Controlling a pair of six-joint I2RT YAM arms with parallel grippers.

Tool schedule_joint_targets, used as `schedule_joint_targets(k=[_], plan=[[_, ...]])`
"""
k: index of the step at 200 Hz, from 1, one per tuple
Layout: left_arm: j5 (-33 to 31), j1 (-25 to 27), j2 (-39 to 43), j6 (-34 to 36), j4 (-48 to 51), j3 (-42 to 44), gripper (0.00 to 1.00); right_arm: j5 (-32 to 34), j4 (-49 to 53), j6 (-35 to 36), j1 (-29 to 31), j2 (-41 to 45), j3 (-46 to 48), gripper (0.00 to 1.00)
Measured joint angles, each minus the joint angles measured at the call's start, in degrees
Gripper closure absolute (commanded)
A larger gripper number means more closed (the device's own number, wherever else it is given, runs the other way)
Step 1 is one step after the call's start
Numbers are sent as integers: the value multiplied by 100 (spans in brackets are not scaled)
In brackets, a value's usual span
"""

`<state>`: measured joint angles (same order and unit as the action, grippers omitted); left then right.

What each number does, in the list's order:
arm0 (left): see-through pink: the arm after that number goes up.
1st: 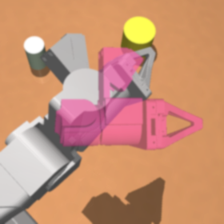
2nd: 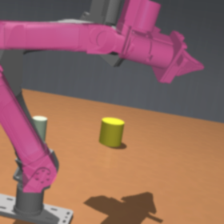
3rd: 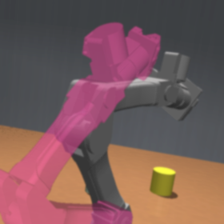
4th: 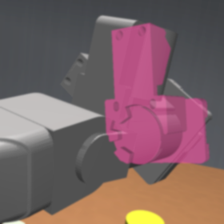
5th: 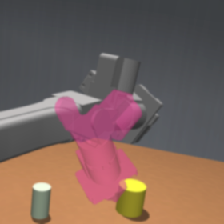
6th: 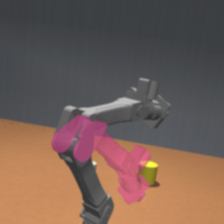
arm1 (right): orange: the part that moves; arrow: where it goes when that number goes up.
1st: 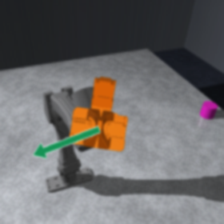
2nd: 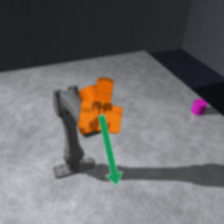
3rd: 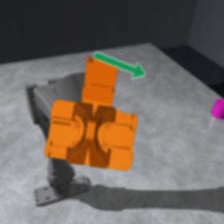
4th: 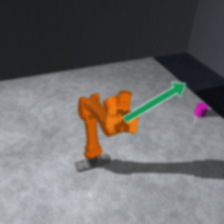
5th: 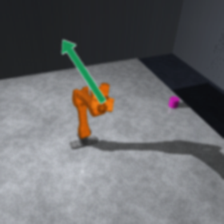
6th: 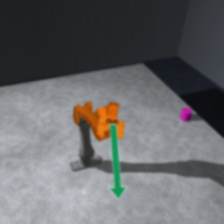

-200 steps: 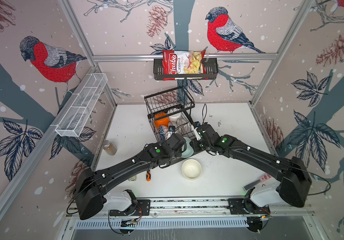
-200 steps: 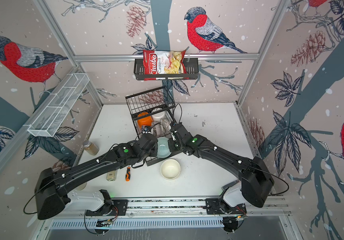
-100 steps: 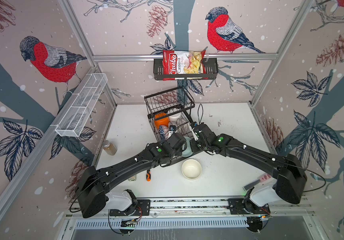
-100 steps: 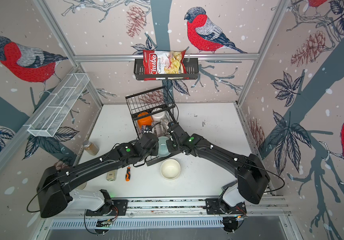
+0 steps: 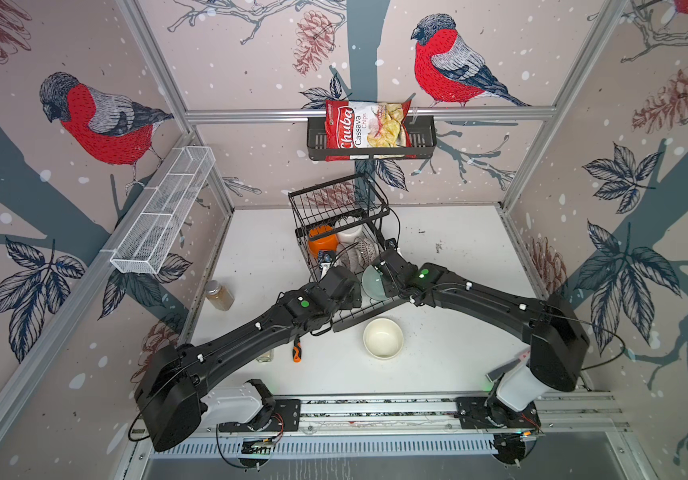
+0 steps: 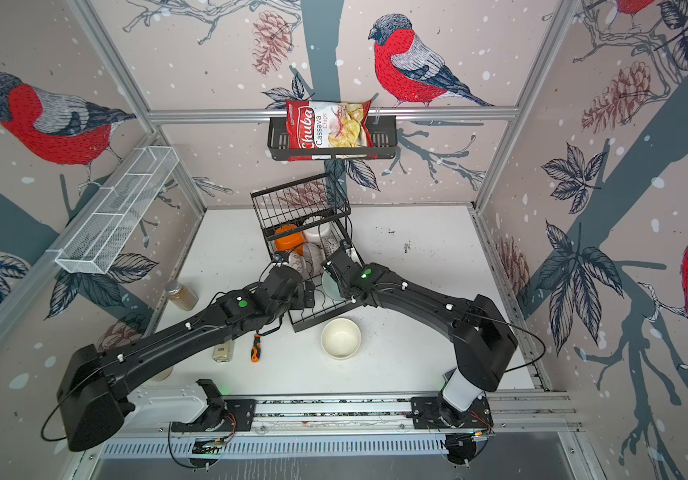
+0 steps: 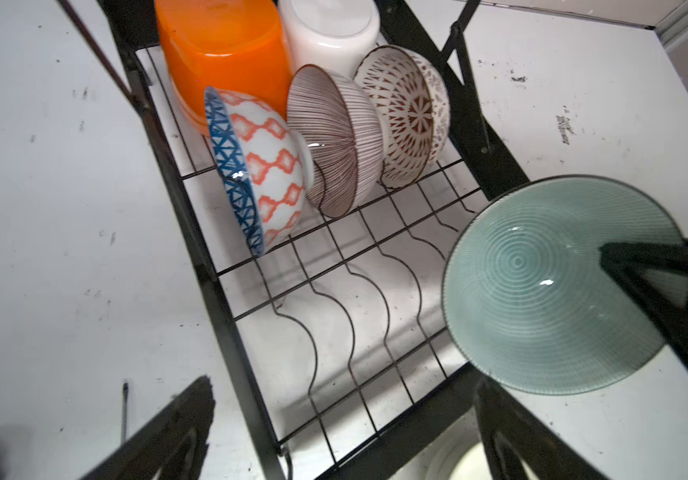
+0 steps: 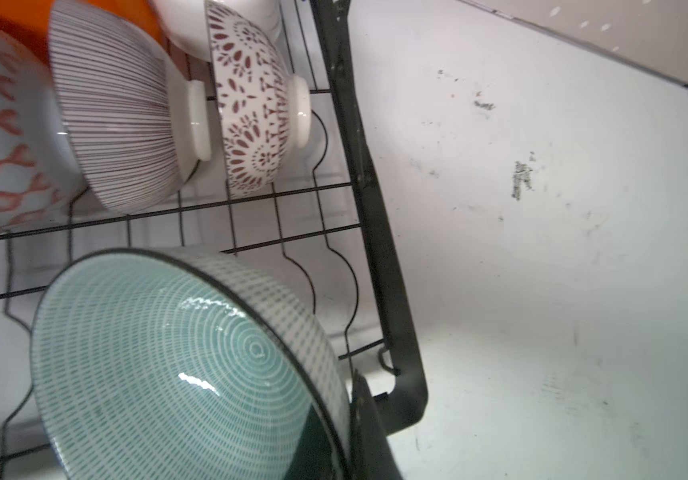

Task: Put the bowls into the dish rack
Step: 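Carry the teal bowl into the rack with the right gripper while the left gripper releases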

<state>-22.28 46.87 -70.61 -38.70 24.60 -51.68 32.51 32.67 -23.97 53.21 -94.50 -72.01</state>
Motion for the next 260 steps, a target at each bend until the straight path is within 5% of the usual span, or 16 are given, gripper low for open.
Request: schedule_joint_targets(k=[119, 260], plan=[[511, -852, 634, 122, -293, 855, 4, 2693, 1478, -319, 328, -1705, -1462, 100], [966, -1532, 1045, 382, -658, 1394, 4, 3265, 2072, -466, 380, -2492, -1871, 100]])
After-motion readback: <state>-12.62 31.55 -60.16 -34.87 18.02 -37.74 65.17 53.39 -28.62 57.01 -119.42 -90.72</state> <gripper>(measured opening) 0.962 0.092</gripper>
